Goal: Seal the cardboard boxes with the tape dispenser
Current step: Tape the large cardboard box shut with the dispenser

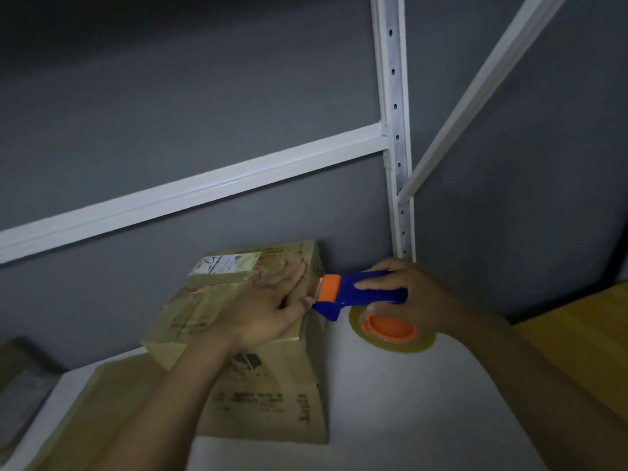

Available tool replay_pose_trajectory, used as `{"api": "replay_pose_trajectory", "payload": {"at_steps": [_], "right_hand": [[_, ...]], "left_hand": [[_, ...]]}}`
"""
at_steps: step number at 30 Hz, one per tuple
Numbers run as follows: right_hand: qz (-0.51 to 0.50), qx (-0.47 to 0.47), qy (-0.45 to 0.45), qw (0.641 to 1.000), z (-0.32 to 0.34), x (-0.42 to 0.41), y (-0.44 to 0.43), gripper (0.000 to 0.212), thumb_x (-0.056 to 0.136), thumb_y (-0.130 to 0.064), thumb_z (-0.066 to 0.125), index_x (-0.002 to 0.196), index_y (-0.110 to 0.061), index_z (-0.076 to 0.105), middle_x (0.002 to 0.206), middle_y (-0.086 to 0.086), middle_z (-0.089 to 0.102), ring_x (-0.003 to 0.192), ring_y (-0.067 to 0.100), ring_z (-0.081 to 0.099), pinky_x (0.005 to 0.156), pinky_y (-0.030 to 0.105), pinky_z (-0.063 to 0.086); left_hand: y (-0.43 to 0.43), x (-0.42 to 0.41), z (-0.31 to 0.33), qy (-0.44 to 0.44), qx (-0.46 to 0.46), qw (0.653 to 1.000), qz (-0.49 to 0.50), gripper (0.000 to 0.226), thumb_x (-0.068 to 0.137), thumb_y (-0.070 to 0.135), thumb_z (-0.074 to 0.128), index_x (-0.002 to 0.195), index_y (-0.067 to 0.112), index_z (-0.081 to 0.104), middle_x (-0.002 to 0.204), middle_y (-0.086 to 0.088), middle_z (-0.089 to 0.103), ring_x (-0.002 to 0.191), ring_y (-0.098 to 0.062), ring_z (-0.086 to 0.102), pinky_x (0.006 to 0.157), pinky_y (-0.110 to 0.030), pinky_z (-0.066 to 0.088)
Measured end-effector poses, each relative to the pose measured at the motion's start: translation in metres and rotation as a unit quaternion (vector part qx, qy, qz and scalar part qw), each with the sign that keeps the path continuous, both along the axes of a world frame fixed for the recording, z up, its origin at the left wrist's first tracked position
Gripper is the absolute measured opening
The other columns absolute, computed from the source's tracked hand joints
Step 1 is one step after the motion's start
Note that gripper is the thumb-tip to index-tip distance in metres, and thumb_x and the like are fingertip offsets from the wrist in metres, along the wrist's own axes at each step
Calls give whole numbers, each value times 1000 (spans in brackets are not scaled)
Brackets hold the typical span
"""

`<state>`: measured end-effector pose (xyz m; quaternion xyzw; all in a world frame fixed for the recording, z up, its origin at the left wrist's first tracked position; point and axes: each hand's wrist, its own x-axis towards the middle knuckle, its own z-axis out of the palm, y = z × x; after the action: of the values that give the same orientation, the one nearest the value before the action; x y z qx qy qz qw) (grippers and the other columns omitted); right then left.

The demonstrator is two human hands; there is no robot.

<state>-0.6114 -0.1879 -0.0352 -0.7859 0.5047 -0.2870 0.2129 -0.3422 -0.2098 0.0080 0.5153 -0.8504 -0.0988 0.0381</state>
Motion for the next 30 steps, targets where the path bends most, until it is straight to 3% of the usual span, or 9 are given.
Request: {"api": "replay_pose_trajectory", "payload": {"at_steps": [2,4,9,12,15,18,23,25,30], "right_hand": [[-2,6,-29,1000,-9,-1,3,44,83,-36,71,117,-52,48,132,-16,41,120,7,43,99,29,45],[-6,12,-75,997,-15,-5,10,46,82,-24,73,110,-50,48,122,-23,40,113,0,44,89,10,44],[-28,28,-155,987,-27,-23,27,53,80,-11,74,109,-47,50,118,-32,35,105,-29,35,74,-2,41],[-35,26,-137,990,-31,-25,36,56,79,-19,75,111,-53,46,120,-38,31,111,-23,35,75,-2,41],[-49,26,-119,991,-31,-26,46,54,80,-22,74,117,-47,42,116,-38,29,108,-17,38,73,-4,40],[-68,-3,-70,995,-33,-23,52,56,81,-25,73,126,-40,42,117,-35,29,106,-11,40,73,-7,35],[-77,-92,22,992,-36,-7,32,57,84,-41,68,136,-27,50,141,-11,40,121,0,35,86,4,28],[-74,-76,-2,994,-41,-3,26,57,83,-39,70,135,-27,51,142,-9,41,122,2,38,88,7,32],[-41,-43,-106,993,-53,-4,26,62,79,-26,75,134,-29,46,134,-15,39,119,1,37,79,-5,36]], "left_hand": [[-2,0,0,0,1,1000,10,63,99,54,34,153,36,7,149,29,-2,141,7,-3,122,-31,0],[-3,1,-2,10,-9,1000,15,61,100,48,39,153,36,12,154,26,3,144,4,1,122,-30,2],[-2,-1,-6,30,-10,1000,3,72,85,61,37,151,41,19,147,34,5,144,6,5,121,-29,6],[-2,-3,-6,26,-14,1000,-3,79,78,69,35,150,43,19,148,34,5,142,10,4,121,-28,4],[1,-4,-13,6,-14,1000,-8,67,92,53,48,150,45,15,147,34,0,136,14,0,120,-24,-1],[5,-7,-21,-9,-39,999,-16,72,86,57,44,149,47,12,150,32,-3,136,15,-5,119,-25,-3],[-9,-5,-24,-82,-68,993,43,90,66,82,15,147,53,-10,156,19,-23,145,-13,-24,119,-47,-8],[-14,-2,-26,-88,-51,993,62,91,61,88,14,144,58,-12,155,19,-26,145,-17,-25,118,-50,-9],[-22,8,-24,-66,-29,994,81,88,59,83,22,141,63,-4,159,21,-12,149,-15,-12,119,-51,0]]}}
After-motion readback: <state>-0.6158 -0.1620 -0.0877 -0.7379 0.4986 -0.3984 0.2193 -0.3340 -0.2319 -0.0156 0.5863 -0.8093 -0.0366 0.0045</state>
